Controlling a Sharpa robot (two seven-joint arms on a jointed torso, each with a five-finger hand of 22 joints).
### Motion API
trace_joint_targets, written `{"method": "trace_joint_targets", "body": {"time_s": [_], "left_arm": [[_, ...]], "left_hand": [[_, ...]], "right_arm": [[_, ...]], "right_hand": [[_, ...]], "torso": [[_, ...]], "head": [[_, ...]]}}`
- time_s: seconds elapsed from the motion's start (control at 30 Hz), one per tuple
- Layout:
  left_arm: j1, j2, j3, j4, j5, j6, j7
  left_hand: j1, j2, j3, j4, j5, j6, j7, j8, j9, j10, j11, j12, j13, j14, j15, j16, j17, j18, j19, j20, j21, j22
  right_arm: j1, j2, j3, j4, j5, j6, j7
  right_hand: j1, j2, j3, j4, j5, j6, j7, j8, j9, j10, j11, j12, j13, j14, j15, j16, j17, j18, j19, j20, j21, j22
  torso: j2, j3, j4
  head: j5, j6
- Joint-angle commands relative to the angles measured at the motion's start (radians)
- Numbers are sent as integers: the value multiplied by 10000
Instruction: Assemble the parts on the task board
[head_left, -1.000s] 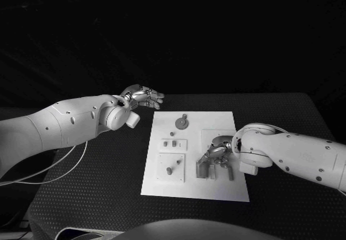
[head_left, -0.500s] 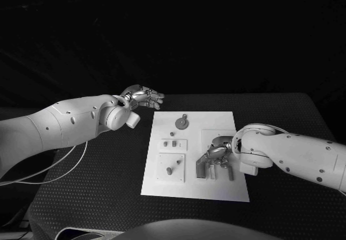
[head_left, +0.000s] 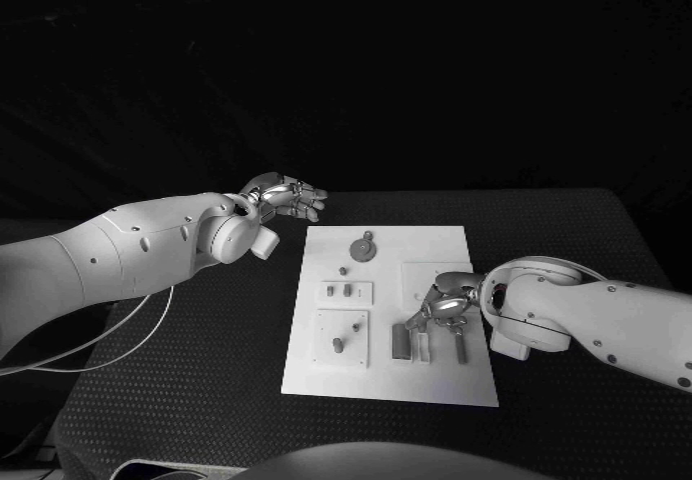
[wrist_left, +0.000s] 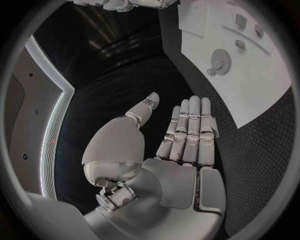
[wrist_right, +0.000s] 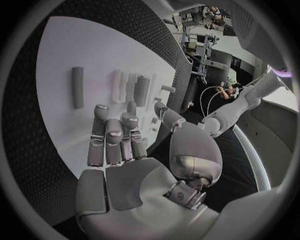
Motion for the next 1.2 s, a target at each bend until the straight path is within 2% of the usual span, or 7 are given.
{"method": "trace_joint_targets", "body": {"time_s": [0.03,0.17,0.23,0.43,0.67,0.93,1.2], "left_arm": [[11,-2,6,18,28,54,145],[11,-25,5,42,28,45,183],[10,-20,5,50,28,51,193],[8,-47,2,47,28,69,177],[7,-37,-3,59,28,97,188],[7,-47,-9,71,28,88,196],[7,-37,-11,93,28,98,193]], "left_hand": [[-75,-23,3,37,11,-23,11,52,-11,-54,-10,59,-11,18,39,-52,10,-40,-56,25,65,-13],[-69,-26,4,33,11,-20,9,55,-10,-49,-12,63,-10,19,38,-52,13,-39,-56,24,66,-12],[-67,-23,6,33,11,-15,7,58,-9,-44,-14,67,-9,21,38,-53,16,-39,-54,24,68,-12],[-66,-19,7,35,10,-10,6,62,-9,-38,-17,71,-8,22,38,-54,20,-39,-53,25,70,-11],[-74,-10,6,44,10,-4,4,67,-8,-30,-20,78,-6,25,38,-55,25,-39,-50,27,72,-10],[-76,-11,4,46,10,0,2,71,-8,-32,-20,78,-7,27,38,-56,29,-39,-51,26,72,-10],[-79,-12,2,47,10,2,1,73,-8,-34,-19,79,-8,27,38,-58,33,-39,-51,26,73,-9]], "right_arm": [[58,-354,87,327,-464,-1369,742],[135,-810,90,581,-665,-1077,447],[134,-1057,88,717,-696,-325,88],[85,-1647,78,924,-1171,370,-488],[-142,-2105,66,1091,-1426,598,-762],[-324,-2144,60,1083,-2530,649,-836],[-649,-1788,31,901,-3016,229,-838]], "right_hand": [[199,93,-93,-241,-45,321,-82,204,139,214,-80,94,-20,210,-93,71,-26,60,188,-31,58,150],[301,215,-168,-451,-33,496,-190,368,323,384,-171,127,-49,369,-183,56,-75,60,321,-94,49,118],[289,228,-189,-478,-32,546,-217,411,375,417,-196,129,-55,397,-204,49,-85,60,345,-104,40,112],[76,230,-216,-310,-27,568,-244,436,447,425,-226,101,-69,439,-244,31,-102,60,403,-118,11,92],[-107,235,-202,-130,-27,577,-260,428,479,423,-241,76,-76,446,-260,11,-110,60,409,-133,-24,87],[-192,188,-190,-44,-27,587,-263,419,489,421,-245,63,-76,440,-259,2,-112,60,390,-136,-45,92],[-249,87,-151,50,-23,582,-263,398,493,417,-245,45,-79,429,-256,-11,-115,60,373,-138,-63,100]], "torso": [[0,-4,-19],[3,0,-58],[3,1,-62],[-6,24,-63],[-5,35,-139],[-2,19,-107],[10,2,-75]], "head": [[-62,83],[-83,130],[-117,161],[-181,237],[-180,291],[-335,304],[-378,291]]}}
